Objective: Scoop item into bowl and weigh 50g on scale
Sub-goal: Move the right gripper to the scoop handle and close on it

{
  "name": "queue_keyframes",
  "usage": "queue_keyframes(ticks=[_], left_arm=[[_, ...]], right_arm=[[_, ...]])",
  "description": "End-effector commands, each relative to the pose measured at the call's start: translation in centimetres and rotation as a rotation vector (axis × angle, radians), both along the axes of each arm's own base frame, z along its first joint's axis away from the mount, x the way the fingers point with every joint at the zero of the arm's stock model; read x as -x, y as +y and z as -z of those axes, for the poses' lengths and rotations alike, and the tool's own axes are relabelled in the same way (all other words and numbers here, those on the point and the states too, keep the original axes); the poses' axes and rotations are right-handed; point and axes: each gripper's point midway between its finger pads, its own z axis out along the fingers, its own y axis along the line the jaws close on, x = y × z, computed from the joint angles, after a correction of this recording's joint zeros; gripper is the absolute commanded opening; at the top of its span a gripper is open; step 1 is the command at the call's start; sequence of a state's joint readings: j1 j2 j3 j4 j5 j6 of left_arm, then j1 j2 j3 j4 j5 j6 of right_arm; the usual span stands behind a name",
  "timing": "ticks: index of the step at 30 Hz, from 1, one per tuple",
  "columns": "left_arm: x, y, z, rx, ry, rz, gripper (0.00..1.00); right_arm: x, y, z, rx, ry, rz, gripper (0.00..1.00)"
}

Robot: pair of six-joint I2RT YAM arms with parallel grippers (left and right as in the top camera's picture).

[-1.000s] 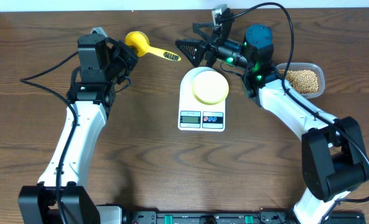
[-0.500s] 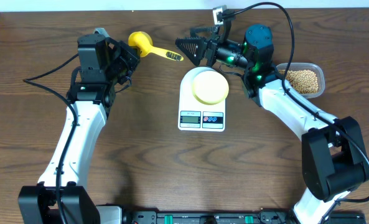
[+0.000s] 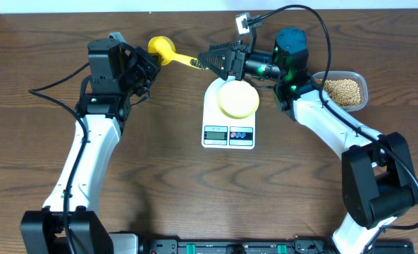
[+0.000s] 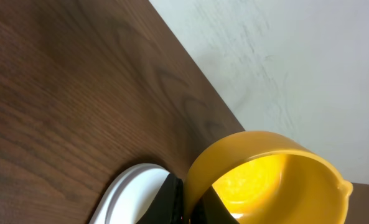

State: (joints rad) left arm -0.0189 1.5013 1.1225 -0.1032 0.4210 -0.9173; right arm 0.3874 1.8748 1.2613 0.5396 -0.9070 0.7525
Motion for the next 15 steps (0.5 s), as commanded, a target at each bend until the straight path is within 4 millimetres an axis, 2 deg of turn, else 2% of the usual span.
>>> queue_keyframes(ticks=[1, 8, 15], left_arm=[[0.1, -0.3, -1.0, 0.013, -0.020, 0.012, 0.08], [0.1, 0.3, -0.6, 0.082, 0.037, -0.076, 0.08], [0.0, 0.7, -0.5, 0.184, 0.086, -0.173, 0.08]], right_arm=[[1.1, 1.6, -0.1, 0.012, -0.037, -0.054, 0.88], [1.2, 2.7, 0.0, 0.034, -0.105, -0.035, 0.87], [0.2, 2.5, 0.0, 0.045, -0.125, 0.032, 0.88]])
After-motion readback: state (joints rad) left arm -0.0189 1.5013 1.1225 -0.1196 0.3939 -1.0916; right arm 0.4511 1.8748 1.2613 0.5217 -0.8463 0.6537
